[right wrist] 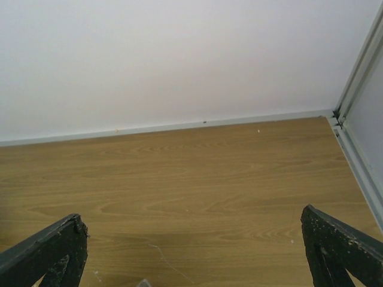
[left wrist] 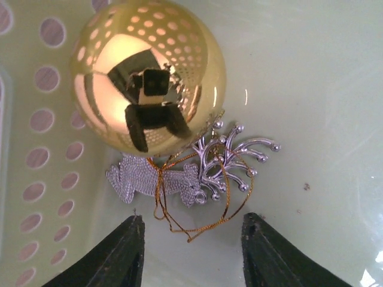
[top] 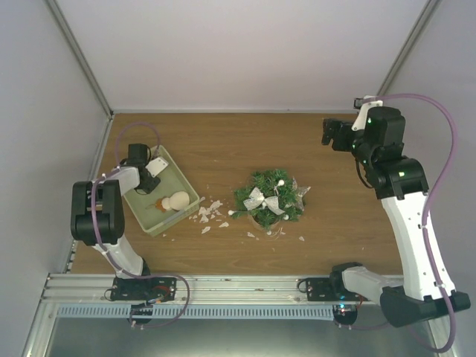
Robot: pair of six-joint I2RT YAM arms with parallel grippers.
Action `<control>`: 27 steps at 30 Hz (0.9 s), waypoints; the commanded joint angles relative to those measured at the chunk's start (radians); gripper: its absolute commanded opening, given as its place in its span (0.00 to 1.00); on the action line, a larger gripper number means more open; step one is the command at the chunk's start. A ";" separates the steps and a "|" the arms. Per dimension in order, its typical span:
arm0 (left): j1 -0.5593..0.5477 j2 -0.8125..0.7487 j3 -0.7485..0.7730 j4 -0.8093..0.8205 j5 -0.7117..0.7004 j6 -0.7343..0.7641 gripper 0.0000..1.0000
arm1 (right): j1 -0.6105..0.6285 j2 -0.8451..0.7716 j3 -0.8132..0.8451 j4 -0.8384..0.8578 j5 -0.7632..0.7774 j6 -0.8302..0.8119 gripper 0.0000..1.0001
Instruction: Decorate the small christmas tree
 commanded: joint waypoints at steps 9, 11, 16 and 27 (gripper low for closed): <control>0.006 0.025 0.058 0.018 0.040 -0.022 0.00 | -0.009 -0.017 -0.025 0.022 0.001 0.001 0.96; 0.006 -0.002 0.058 -0.003 0.047 -0.022 0.00 | -0.009 -0.015 -0.032 0.026 -0.002 0.003 0.96; 0.006 -0.094 0.070 -0.076 0.085 -0.024 0.00 | -0.008 -0.016 -0.037 0.035 -0.004 0.002 0.95; 0.006 -0.328 0.181 -0.315 0.196 -0.030 0.00 | -0.008 -0.031 -0.027 0.036 -0.007 -0.007 0.95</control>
